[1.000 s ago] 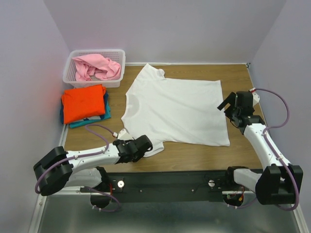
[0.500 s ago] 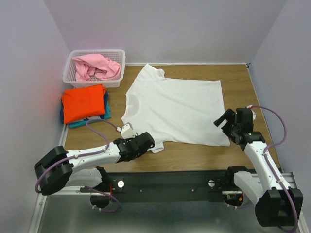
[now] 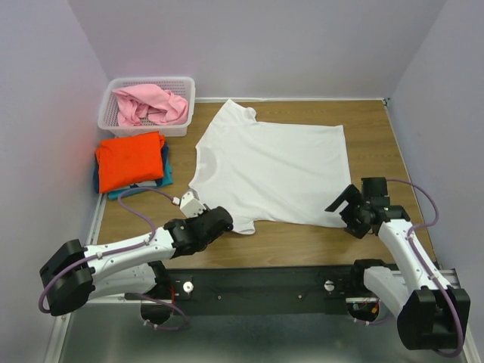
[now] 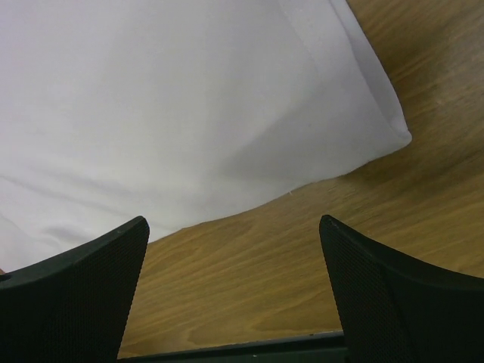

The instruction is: Fold and stack the t-shirts

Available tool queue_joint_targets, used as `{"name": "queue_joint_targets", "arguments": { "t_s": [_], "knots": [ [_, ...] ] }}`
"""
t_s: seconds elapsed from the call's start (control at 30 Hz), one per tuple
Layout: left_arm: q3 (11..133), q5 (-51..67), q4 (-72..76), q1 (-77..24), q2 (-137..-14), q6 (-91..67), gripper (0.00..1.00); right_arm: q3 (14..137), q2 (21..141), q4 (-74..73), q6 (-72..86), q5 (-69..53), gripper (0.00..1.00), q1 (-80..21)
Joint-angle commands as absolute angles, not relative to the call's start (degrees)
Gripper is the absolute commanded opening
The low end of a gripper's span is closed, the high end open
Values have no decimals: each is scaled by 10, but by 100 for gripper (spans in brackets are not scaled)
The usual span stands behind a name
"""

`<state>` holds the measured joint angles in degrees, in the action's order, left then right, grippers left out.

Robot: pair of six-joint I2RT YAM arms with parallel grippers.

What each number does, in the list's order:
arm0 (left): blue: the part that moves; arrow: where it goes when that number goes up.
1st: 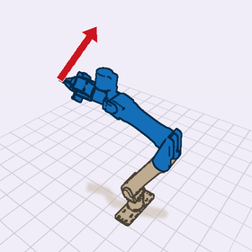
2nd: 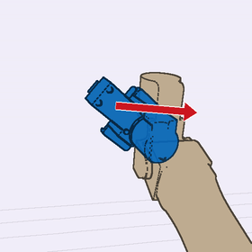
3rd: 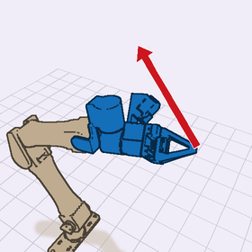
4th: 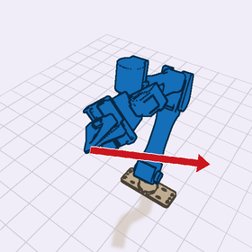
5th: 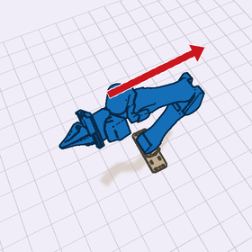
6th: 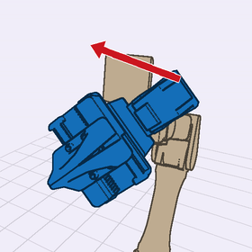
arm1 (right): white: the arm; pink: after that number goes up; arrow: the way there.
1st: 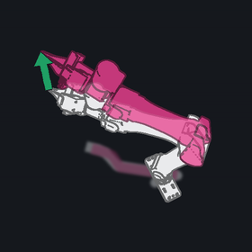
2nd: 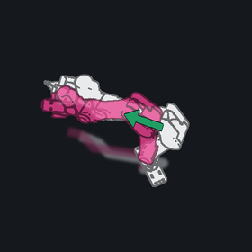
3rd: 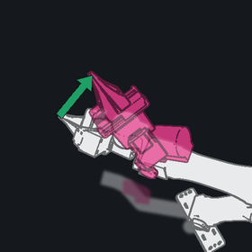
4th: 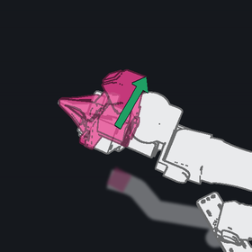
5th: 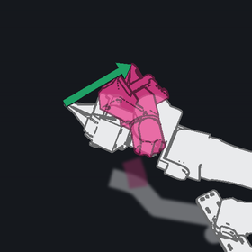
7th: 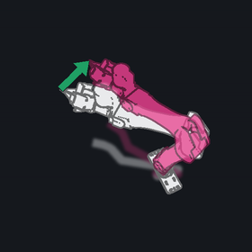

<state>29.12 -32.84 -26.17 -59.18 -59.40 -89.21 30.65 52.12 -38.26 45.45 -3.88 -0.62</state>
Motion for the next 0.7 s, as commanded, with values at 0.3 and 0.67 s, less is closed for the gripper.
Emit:
{"name": "queue_joint_targets", "arguments": {
  "t_s": [0.3,0.67],
  "knots": [
    [284,-398,-275,-589,-572,-890,0,274,552,-368,530,33,94,-3],
    [285,-400,-286,-588,-570,-910,0,257,608,-309,536,51,61,-3]
  ]
}}
